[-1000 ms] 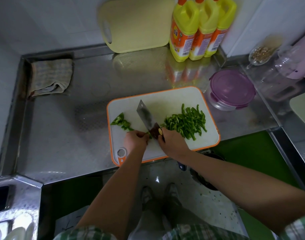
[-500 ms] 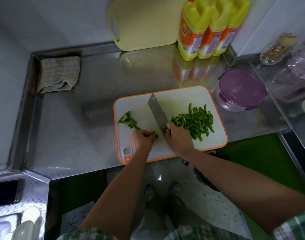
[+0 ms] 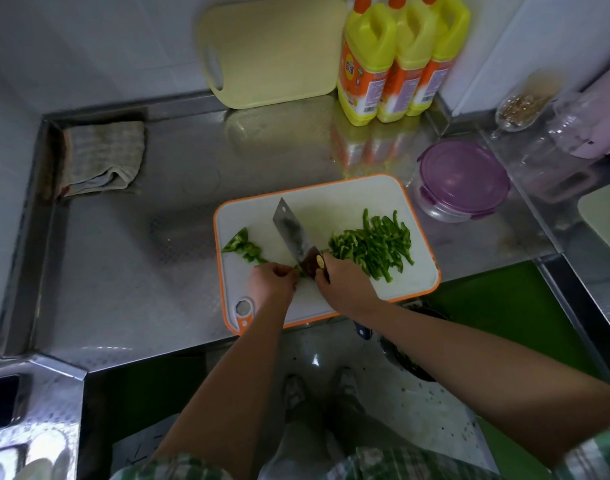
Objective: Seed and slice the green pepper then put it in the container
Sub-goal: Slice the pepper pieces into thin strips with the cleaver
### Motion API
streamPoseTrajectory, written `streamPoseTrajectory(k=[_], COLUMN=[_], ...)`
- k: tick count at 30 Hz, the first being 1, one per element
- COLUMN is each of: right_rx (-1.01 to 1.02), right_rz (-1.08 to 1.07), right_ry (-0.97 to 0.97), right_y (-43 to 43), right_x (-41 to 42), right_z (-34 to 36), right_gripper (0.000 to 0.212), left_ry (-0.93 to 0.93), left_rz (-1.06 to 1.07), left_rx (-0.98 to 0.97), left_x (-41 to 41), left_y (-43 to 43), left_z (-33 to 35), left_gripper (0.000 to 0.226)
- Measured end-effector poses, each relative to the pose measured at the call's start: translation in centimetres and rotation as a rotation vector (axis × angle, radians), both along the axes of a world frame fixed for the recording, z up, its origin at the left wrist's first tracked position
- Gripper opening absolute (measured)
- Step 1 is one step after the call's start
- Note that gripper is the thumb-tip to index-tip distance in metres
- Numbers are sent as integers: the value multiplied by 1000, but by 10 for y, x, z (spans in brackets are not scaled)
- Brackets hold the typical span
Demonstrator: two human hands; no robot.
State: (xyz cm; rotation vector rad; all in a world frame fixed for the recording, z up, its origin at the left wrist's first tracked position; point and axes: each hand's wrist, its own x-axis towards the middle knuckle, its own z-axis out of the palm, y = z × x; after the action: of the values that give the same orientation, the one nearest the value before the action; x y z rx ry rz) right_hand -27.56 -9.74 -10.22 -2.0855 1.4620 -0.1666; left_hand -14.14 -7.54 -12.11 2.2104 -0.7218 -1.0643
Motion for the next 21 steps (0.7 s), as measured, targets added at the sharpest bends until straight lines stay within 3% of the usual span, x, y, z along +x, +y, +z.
streamPoseTrajectory(k=[21], right_rx=[-69], right_rz=[-9], right_ry=[67], right_y=[-5], right_x=[11], right_z=[-10], right_gripper=[20], left_ry=[22], left_rz=[-39], left_rx=[-2], left_x=[4], left_y=[-1], left_z=[-3], left_gripper=[8])
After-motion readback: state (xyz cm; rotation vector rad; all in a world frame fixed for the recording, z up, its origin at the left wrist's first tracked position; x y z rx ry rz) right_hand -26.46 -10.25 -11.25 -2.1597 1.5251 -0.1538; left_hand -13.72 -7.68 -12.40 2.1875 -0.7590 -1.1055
